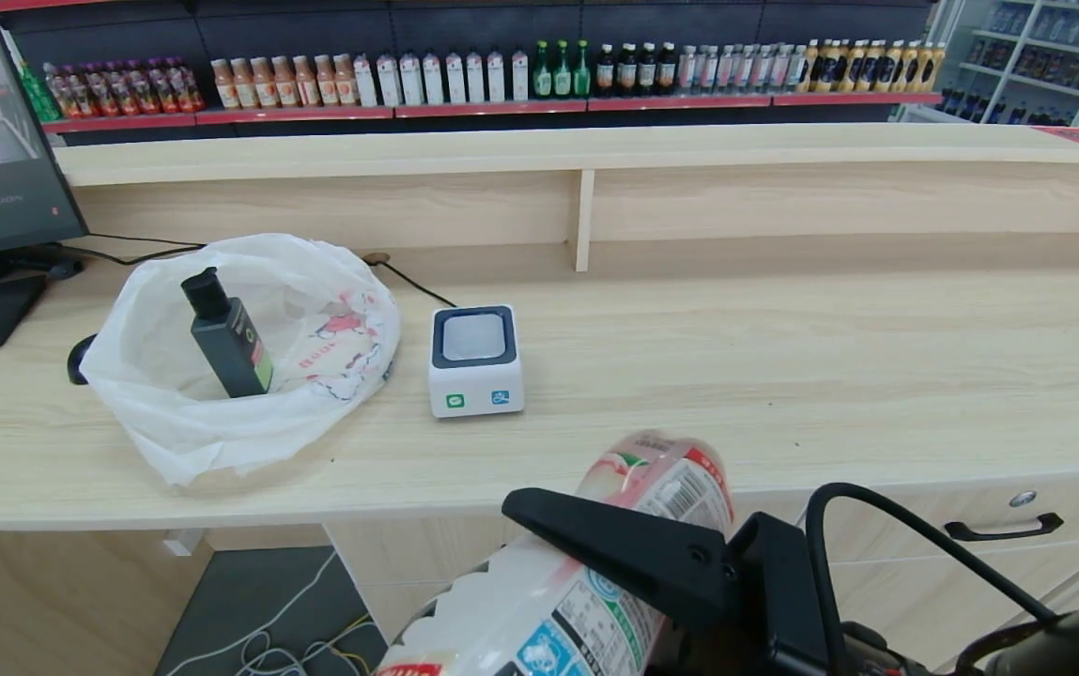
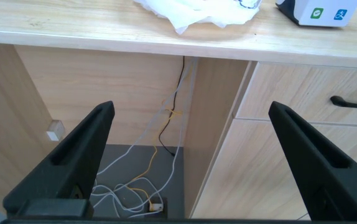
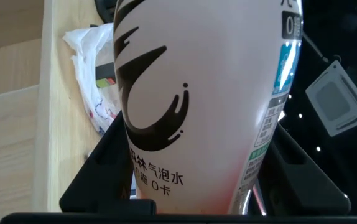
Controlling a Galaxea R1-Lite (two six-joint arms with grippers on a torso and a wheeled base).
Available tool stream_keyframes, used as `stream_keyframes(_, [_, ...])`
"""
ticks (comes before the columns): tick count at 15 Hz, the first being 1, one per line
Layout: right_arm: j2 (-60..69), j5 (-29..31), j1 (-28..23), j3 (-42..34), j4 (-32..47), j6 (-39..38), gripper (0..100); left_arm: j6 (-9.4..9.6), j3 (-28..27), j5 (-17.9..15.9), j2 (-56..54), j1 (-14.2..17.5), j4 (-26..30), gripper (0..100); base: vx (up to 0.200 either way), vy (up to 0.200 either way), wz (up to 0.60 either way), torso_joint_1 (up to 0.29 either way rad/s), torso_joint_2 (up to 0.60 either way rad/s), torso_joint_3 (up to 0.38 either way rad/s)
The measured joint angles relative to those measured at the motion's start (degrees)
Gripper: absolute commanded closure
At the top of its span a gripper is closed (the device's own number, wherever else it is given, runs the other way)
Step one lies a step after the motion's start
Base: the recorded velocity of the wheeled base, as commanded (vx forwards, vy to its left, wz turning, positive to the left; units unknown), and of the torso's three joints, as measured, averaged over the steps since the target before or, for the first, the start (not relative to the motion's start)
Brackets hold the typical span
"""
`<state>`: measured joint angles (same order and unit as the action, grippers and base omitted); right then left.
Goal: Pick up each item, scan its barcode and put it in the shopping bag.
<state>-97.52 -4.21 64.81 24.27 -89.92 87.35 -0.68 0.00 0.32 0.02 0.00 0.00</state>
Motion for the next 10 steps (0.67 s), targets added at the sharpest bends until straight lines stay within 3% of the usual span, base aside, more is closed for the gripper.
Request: stream_keyframes(10, [0.0, 0.4, -0.76, 0.0, 0.0, -0.33, 100, 0.02, 0.0, 0.0, 0.0, 0.0, 0.0, 0, 0.0, 0.0, 0.0, 0.0, 0.0, 0.0])
